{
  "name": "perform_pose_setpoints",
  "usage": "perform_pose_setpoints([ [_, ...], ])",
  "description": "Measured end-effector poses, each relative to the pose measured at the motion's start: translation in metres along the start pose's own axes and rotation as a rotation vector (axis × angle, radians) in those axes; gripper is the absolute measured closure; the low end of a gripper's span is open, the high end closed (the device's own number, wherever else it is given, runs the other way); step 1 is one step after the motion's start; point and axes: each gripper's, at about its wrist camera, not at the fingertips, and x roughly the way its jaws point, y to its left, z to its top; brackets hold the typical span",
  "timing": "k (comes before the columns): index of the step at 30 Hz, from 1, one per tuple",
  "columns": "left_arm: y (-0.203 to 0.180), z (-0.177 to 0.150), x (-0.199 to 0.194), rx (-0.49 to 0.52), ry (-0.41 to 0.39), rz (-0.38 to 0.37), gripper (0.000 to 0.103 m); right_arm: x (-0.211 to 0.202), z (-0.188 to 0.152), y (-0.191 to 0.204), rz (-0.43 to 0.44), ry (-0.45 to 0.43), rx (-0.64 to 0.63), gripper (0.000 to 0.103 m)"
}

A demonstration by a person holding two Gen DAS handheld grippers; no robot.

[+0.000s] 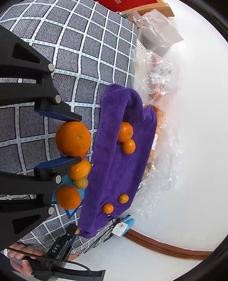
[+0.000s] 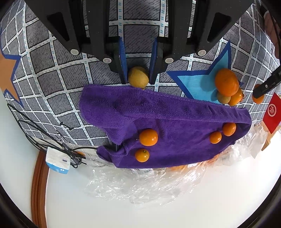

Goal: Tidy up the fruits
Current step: 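Lift and carry the yellow-green fruit and large orange with both grippers over the purple towel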

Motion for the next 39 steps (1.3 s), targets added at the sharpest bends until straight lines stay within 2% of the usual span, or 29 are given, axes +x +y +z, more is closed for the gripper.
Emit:
perform_pose_setpoints([
  [8, 0.009, 0.003, -0.005, -0.043, -0.035, -0.001, 0.066, -0.009, 0.000, -0.004, 0.020, -0.040, 0.023, 0.079],
  [14, 0.013, 0.004, -0.013, -0.063, -0.071, 0.000, 0.066, -0.013, 0.001, -0.004, -0.001, -0.058, 0.021, 0.079],
  [39, 0.012, 0.004, -0.014, -0.065, -0.092, 0.007, 0.066, -0.026, 0.002, -0.009, -0.018, -0.118, 0.032, 0.079],
])
